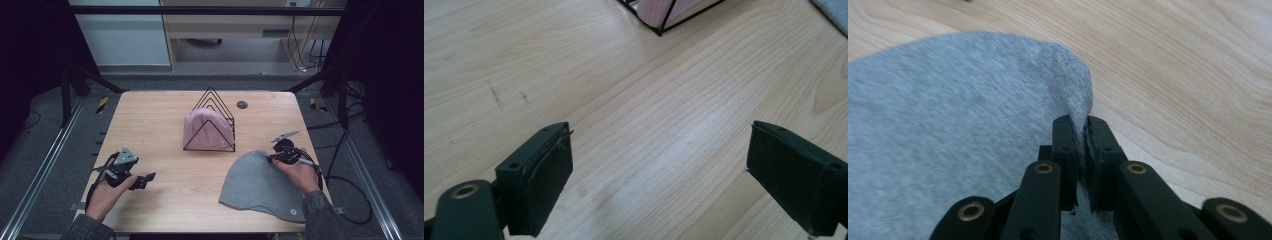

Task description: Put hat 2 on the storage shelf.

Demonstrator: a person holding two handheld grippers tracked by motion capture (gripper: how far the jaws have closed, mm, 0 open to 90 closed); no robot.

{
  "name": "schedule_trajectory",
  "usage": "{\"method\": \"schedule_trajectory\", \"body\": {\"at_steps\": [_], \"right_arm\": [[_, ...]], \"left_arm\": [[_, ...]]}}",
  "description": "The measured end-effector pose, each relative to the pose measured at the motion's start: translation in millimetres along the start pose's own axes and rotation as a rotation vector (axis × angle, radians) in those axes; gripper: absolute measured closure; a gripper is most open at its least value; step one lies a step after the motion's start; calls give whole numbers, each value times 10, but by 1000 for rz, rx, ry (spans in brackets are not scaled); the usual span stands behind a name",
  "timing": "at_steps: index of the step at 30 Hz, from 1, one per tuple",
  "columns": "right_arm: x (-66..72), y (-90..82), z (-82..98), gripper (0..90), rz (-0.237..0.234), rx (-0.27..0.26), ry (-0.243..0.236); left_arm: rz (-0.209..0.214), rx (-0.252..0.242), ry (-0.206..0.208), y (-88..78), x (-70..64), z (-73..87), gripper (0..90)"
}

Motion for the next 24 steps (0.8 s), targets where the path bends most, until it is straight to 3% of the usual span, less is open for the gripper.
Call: {"method": "schedule_trajectory", "body": {"at_steps": [4, 7, 8, 16, 24], "right_arm": [[71, -154, -26, 852, -18, -53, -19], [173, -348, -67, 852, -36, -121, -33], [173, -348, -67, 852, -36, -121, -33], [511, -829, -206, 853, -90, -280, -141], [794, -1168, -439, 854, -136, -380, -224]], "left_arm": [[91, -9, -33, 45, -19, 10, 122], [104, -4, -24, 60, -47, 12, 121], [111, -4, -21, 65, -57, 11, 121], [167, 18, 12, 103, -139, 7, 118], [201, 9, 39, 109, -203, -10, 118]]}}
Point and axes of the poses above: each handheld gripper's, and its own axes: y roughly forward along the jaws, z roughly out of its underside, x roughly to its left, the point moved 2 cm from there along y, roughly forward along the jaws, and after that the axes turned 3 degrees about z, right-handed, at the moved point
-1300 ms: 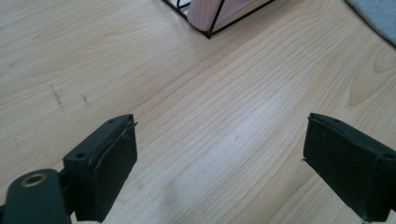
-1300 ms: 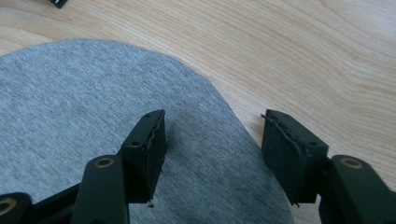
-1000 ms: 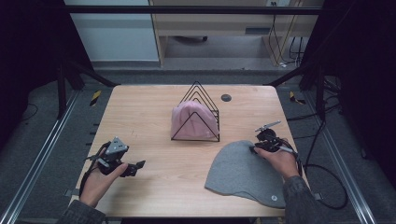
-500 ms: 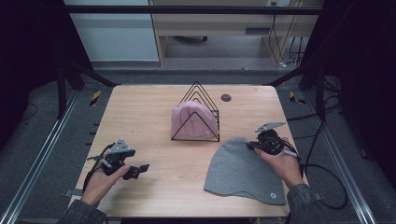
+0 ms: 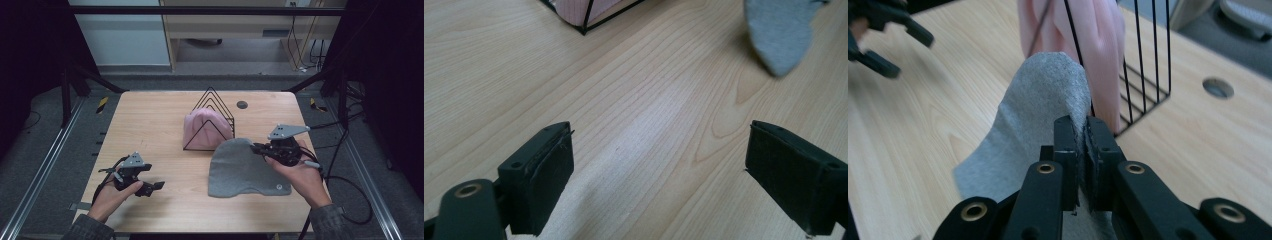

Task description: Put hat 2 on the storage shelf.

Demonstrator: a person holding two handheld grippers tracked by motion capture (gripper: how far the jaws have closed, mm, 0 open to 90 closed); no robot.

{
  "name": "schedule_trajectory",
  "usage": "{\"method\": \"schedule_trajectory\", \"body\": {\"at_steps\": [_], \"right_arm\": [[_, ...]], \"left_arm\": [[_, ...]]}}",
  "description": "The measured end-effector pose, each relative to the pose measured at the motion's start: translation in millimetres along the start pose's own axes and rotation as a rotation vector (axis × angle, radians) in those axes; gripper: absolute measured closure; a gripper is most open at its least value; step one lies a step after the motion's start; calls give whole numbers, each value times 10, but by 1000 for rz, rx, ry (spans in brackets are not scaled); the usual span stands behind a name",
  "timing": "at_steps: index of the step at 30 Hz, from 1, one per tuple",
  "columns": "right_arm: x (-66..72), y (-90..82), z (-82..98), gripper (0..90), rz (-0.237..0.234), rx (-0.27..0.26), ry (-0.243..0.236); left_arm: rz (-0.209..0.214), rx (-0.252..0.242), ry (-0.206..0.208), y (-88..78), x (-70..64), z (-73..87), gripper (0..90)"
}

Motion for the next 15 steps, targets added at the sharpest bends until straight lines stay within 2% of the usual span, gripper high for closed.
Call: {"method": "schedule_trajectory", "body": {"at_steps": [4, 5, 9, 15], "right_arm": [[46, -29, -135, 854, -16, -32, -16], [80, -43, -225, 855, -26, -49, -31], [137, -64, -365, 855, -41, -66, -51], [229, -160, -681, 856, -66, -99, -84]], "left_arm": [[4, -10, 15, -10, -32, -15, 118], [5, -16, 19, -13, -42, -22, 121], [2, -32, 26, -24, -107, -62, 127], [-10, -33, 95, -36, -296, -231, 136]]}}
Point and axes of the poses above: each handheld gripper's, and its own axes: y roughly forward along the jaws, z roughly out of its underside, x roughly to its left, the point moved 2 cm from there along y, roughly forward along the jaws, and after that the axes turned 3 degrees about z, right-handed, at the moved point
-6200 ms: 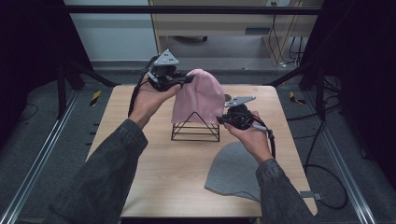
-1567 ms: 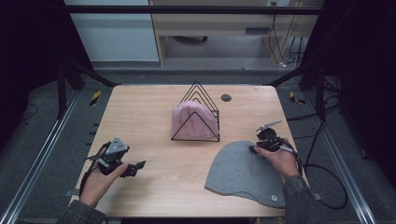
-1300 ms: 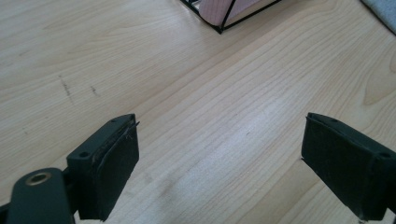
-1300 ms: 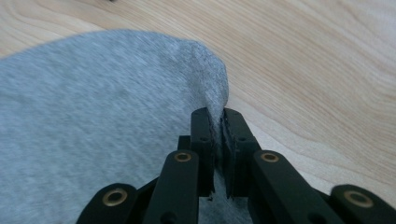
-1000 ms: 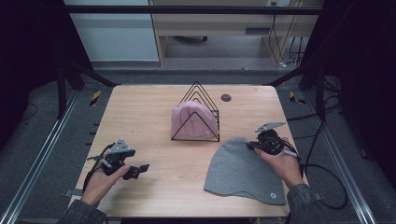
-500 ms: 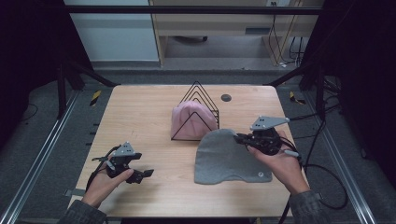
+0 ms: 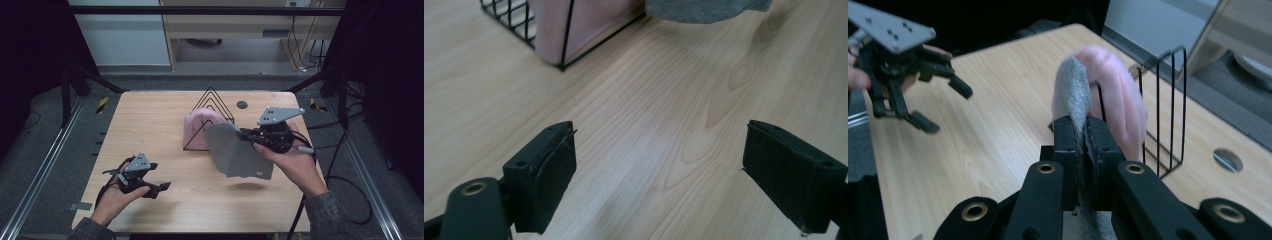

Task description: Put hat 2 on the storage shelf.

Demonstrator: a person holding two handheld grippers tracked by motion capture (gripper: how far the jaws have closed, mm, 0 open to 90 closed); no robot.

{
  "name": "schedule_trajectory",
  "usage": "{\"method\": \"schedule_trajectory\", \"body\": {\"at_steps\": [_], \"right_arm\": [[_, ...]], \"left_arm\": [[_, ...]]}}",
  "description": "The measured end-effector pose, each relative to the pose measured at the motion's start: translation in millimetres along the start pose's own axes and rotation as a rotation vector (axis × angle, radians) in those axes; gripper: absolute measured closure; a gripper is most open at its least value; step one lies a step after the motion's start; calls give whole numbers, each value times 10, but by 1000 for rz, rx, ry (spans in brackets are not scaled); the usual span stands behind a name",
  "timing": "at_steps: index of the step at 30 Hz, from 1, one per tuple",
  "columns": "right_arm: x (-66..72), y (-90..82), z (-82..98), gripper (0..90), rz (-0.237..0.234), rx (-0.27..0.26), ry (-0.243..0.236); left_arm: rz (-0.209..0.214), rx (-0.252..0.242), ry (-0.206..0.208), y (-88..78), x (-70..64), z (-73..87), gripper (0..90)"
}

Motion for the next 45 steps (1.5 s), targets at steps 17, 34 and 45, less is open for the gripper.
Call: {"method": "schedule_trajectory", "body": {"at_steps": [17, 34, 45], "right_arm": [[-13, -131, -463, 856, -18, -32, -29], [14, -118, -678, 856, -13, -29, -54], [133, -77, -878, 856, -40, -44, -83]], "left_arm": [[-13, -90, 89, -104, -155, -867, 200], [-34, -72, 152, -138, -119, -1394, 251], [-21, -83, 154, -142, -61, -1471, 283]]}}
Point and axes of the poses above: each handheld gripper's, and its own axes: y roughly forward along the jaws, z roughly out of its underside, x roughly to its left, the point moved 2 cm from there along y, roughly forward along the jaws, and after that the axes turned 3 degrees about z, right-handed, at the moved point
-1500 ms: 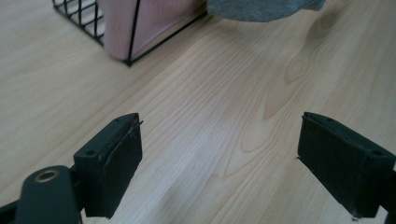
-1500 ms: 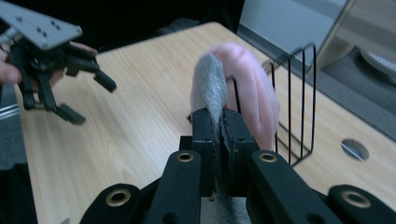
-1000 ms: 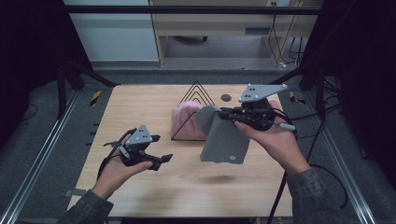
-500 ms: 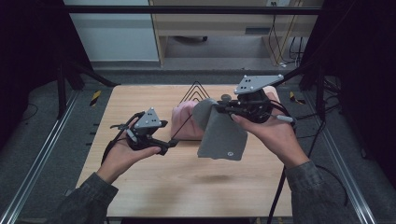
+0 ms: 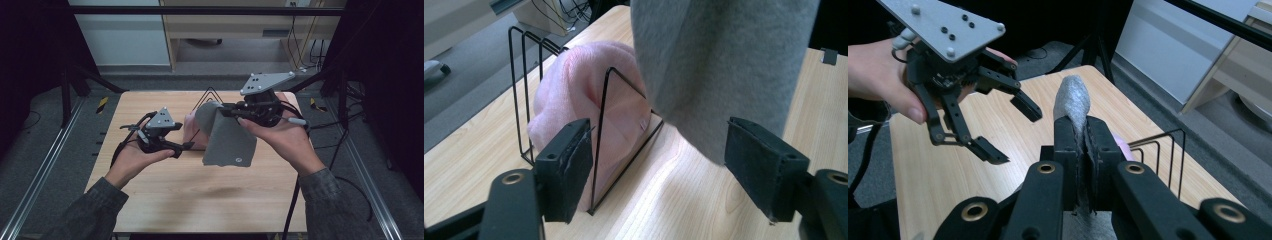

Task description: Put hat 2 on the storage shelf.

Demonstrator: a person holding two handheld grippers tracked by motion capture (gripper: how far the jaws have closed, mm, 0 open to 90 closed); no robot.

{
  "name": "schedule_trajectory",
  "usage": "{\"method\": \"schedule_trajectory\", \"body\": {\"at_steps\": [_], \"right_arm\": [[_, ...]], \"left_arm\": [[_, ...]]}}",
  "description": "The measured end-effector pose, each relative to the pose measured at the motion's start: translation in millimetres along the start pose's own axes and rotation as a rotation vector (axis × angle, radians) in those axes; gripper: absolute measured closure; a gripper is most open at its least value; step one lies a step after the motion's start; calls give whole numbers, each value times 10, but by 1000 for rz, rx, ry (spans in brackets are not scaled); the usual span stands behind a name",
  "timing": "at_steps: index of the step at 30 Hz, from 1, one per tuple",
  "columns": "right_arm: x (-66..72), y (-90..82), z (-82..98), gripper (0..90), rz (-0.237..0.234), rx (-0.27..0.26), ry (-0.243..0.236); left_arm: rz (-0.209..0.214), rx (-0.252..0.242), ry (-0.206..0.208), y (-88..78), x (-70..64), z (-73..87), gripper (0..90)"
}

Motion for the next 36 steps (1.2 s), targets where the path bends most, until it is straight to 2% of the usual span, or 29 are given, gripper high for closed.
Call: {"method": "schedule_trajectory", "body": {"at_steps": [6, 10, 12, 14, 16, 18, 23, 26, 30, 36], "right_arm": [[126, 60, -66, 855, -19, -1, -21], [169, 99, -73, 855, -29, -1, -21], [178, 118, -62, 855, -33, 1, -19], [177, 130, -32, 855, -34, 8, -15], [162, 122, 2, 855, -27, 15, -13], [113, 76, 59, 855, -8, 28, -10], [-90, -58, 173, 855, 45, 35, 34], [-188, -94, 178, 855, 68, 26, 55], [-277, -158, 78, 855, 100, -9, 63], [-432, -216, -94, 855, 154, -59, 71]], "left_arm": [[23, -22, 3, 4, -1, -45, 332], [47, -31, 10, 93, 1, -98, 419], [49, -23, 25, 159, 10, -128, 496], [58, -9, 29, 221, 24, -154, 657], [72, 22, 14, 253, 26, -175, 778], [58, 17, 4, 218, 21, -211, 852], [29, 9, 0, 17, 34, -383, 859], [1, 9, 23, -107, 27, -562, 861], [-37, 3, 48, -198, 49, -820, 863], [-72, -18, 52, -229, 156, -1047, 863]]}}
Point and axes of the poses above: each handheld gripper's, and its own axes: y roughly forward along the jaws, z roughly out of its underside, x roughly to its left, the point moved 2 cm from there along y, roughly forward along the jaws, and after that the axes turned 3 degrees about z, right-handed, at the moved point
